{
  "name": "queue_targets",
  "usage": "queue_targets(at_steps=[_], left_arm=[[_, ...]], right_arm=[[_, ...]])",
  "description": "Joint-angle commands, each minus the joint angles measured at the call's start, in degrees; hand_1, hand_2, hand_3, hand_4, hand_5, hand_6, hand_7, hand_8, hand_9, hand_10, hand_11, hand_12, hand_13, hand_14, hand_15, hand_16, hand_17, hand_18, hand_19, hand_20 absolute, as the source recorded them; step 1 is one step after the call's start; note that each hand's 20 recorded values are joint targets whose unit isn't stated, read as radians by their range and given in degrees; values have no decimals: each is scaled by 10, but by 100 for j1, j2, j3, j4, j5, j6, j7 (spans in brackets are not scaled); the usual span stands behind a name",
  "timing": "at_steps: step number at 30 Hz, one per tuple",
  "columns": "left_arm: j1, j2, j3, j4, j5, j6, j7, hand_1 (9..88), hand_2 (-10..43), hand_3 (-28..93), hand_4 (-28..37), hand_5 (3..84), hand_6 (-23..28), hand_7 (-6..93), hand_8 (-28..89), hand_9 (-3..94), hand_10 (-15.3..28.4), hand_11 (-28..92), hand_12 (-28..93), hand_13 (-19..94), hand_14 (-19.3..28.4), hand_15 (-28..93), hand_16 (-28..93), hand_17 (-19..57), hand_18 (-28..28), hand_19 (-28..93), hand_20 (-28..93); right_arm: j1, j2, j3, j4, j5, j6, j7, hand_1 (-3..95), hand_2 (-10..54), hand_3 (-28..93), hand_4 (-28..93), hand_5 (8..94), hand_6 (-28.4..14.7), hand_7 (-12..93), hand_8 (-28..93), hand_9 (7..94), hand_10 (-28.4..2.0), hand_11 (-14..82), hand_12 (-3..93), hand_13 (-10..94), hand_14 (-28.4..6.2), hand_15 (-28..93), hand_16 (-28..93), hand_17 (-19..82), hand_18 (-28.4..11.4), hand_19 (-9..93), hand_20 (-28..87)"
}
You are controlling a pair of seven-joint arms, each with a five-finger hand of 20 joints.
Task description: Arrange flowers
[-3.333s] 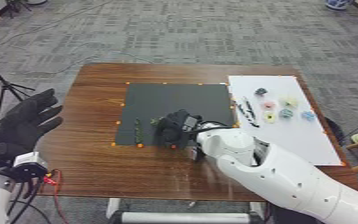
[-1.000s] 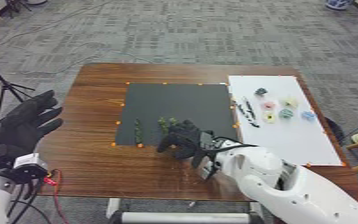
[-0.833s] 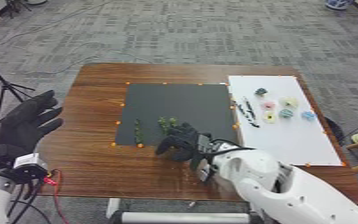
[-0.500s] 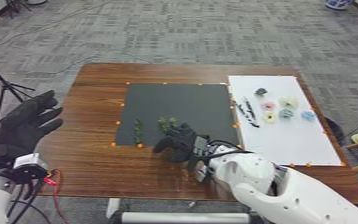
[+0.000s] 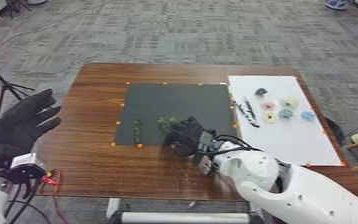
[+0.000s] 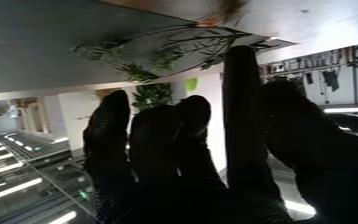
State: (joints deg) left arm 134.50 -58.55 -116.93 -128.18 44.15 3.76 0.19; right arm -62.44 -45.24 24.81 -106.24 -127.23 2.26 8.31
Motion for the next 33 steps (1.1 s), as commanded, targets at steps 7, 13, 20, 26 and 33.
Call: queue_targets(at_steps=[7, 13, 20, 26, 33], left_arm=[[22, -10, 0, -11, 6, -15, -12, 245, -47, 690, -260, 260, 27, 221, -102, 180, 100, 261, 213, 96, 127, 475, -38, -102, 191, 396, 125], [57, -49, -13, -27, 6, -13, -19, 245, -48, 691, -261, 260, 27, 221, -101, 180, 99, 261, 214, 96, 128, 475, -38, -102, 191, 396, 125], [80, -87, -15, -41, 12, -42, -10, 245, -46, 689, -262, 261, 27, 221, -101, 179, 99, 260, 214, 96, 127, 474, -38, -102, 191, 397, 125], [89, -112, -2, -47, 18, -14, 21, 245, -46, 689, -262, 260, 26, 223, -102, 180, 100, 259, 214, 95, 127, 475, -37, -102, 191, 397, 125], [154, -117, -16, -60, -2, 23, 72, 245, -47, 689, -260, 261, 27, 222, -102, 180, 99, 260, 215, 96, 127, 476, -38, -102, 191, 397, 125]], right_arm=[[-6, 85, 168, 46, -11, -76, -76, 163, 168, 932, -32, 588, 61, 206, -176, 370, -174, 712, 724, 310, -208, 894, 587, 137, -231, 738, 602], [-317, 59, 571, -208, 174, 128, -349, 153, 176, 932, -36, 575, 67, 205, -175, 370, -175, 718, 711, 312, -209, 894, 583, 139, -233, 740, 603], [-647, 59, 1149, -536, 1285, 409, -633, 156, 126, 932, -121, 522, 63, 199, -169, 367, -175, 714, 695, 316, -211, 891, 578, 141, -234, 742, 604], [-278, 351, 875, -320, 502, 2226, 1713, 181, 28, 895, -231, 465, 25, 183, -147, 370, -168, 700, 621, 343, -195, 873, 514, 162, -227, 755, 590], [23, 536, 1068, 379, -658, 2465, 4187, 330, -95, 665, -283, 471, -56, 269, -118, 434, -160, 657, 545, 424, -163, 838, 455, 217, -213, 799, 559]])
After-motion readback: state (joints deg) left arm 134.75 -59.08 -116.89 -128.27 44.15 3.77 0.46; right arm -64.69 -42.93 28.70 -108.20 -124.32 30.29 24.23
